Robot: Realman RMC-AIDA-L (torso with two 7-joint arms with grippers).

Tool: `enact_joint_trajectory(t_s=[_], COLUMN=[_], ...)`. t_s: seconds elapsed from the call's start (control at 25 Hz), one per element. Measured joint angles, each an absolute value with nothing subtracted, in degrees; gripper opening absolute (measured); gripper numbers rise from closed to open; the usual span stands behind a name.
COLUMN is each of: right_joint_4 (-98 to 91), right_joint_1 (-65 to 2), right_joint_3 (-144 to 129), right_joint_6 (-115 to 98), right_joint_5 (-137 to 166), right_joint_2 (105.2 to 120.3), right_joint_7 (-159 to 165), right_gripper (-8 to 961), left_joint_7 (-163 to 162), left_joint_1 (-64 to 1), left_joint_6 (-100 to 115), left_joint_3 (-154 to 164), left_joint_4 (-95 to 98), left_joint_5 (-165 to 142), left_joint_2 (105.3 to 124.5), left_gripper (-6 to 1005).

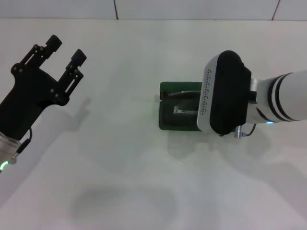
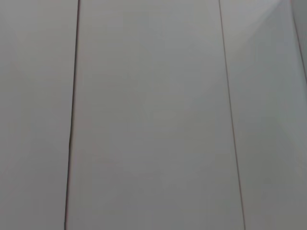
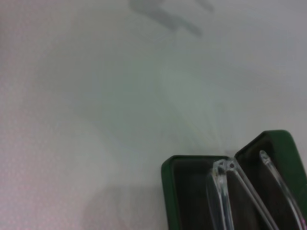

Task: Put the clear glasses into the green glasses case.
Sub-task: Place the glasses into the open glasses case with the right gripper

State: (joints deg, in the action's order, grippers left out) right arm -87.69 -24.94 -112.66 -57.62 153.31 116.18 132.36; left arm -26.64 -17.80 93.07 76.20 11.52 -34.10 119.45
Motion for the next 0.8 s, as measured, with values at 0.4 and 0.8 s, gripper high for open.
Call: enact_joint_trajectory(t_s=[0.4, 0.8], right_joint_4=[-86.1, -85.1], right_joint_1=[-24.9, -25.2], right_joint_3=[-112.9, -113.2], right_joint_6=[-56.1, -56.0], right_joint_5=[153.4, 153.4], right_joint_2=[116.19, 116.18], right_joint_7=[132.5, 133.6], right_gripper=[262, 267], left_joint_7=[-27.7, -27.7], left_joint_1=[-18.6, -18.8], left_joint_6=[93.1, 92.9], left_joint_3=[76.2, 76.2], left_joint_4=[11.6, 11.5], left_joint_5=[-34.1, -34.1], left_joint_2=[119.32, 119.4], left_gripper=[588, 588])
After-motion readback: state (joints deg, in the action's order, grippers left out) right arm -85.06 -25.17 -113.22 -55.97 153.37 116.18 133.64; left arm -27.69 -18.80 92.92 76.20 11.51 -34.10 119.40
